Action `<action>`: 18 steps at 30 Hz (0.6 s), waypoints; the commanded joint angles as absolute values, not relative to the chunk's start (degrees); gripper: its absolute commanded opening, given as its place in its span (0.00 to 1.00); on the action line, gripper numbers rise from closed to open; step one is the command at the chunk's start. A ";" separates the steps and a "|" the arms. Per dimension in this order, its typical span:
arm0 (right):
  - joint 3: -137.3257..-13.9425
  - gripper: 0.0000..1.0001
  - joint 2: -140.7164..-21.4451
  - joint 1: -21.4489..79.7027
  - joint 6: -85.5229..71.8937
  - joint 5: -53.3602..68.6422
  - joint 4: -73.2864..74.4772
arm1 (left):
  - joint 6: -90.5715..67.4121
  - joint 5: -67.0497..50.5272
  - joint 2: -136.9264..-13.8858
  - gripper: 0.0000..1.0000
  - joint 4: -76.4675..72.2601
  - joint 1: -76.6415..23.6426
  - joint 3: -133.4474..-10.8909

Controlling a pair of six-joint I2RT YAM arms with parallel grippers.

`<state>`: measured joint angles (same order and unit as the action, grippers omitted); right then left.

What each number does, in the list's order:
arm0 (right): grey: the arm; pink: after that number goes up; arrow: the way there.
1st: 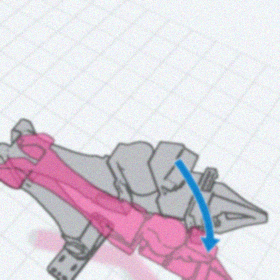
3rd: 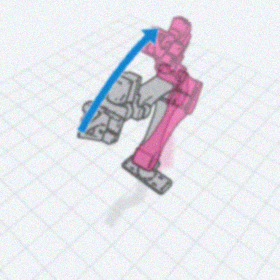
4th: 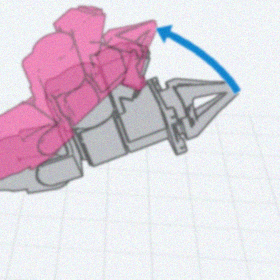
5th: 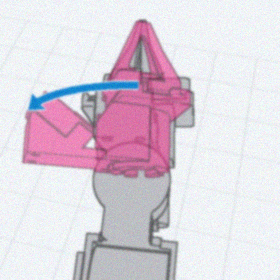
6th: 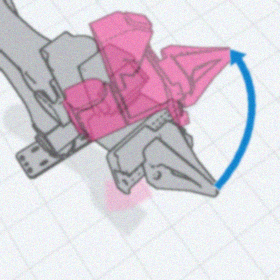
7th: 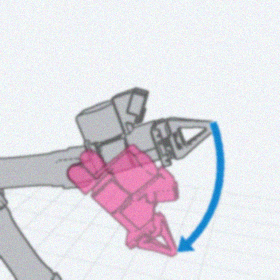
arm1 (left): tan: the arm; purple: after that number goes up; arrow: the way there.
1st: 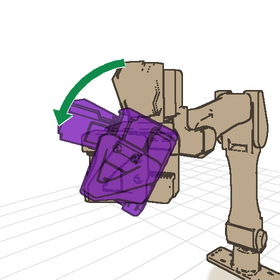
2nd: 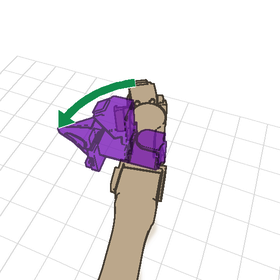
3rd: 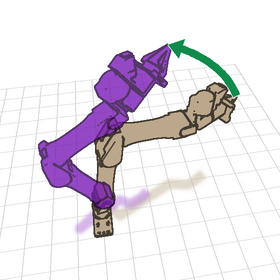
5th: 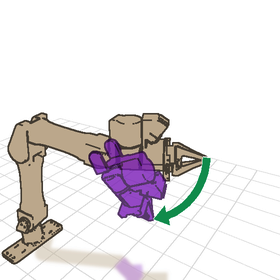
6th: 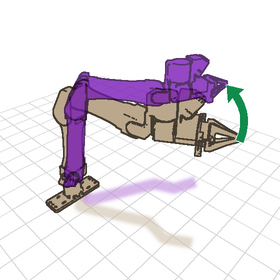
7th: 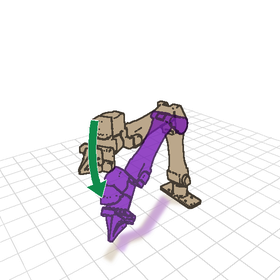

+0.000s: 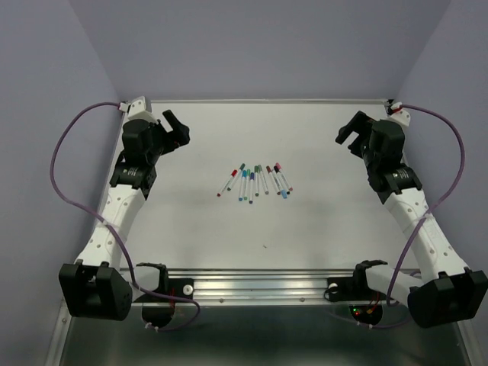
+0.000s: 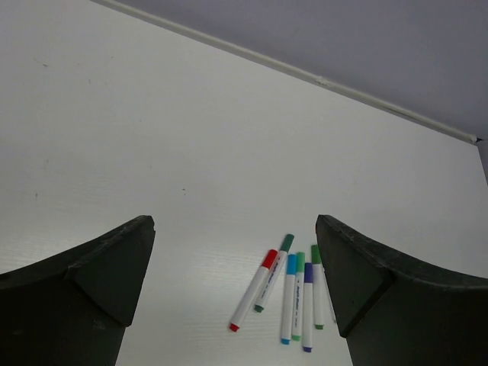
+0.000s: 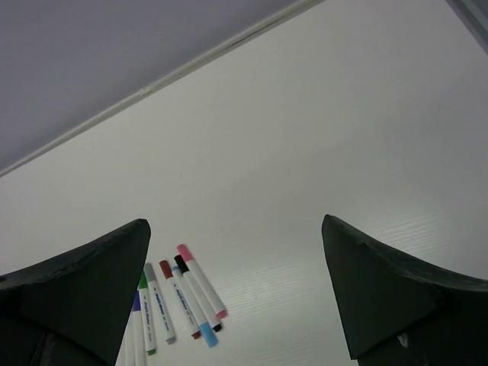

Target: Open the pen caps

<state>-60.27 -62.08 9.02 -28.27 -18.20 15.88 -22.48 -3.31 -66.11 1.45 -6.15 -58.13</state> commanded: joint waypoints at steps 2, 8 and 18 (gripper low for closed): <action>-62.75 1.00 -62.75 8.96 -25.48 -13.80 14.42 | -21.53 -7.54 -64.86 0.99 -2.72 -6.15 -58.19; -62.58 1.00 -65.82 8.96 -26.19 -15.91 14.24 | -25.05 -17.22 -72.06 0.99 -1.94 -6.50 -58.54; -62.75 1.00 -72.95 8.96 -22.06 -4.49 10.73 | -10.20 -7.73 -83.40 0.99 5.80 -13.54 -59.95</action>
<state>-61.14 -73.25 9.02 -25.30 -10.37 15.75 -18.61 -9.98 -81.49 3.09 -12.34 -58.24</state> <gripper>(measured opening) 0.998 0.986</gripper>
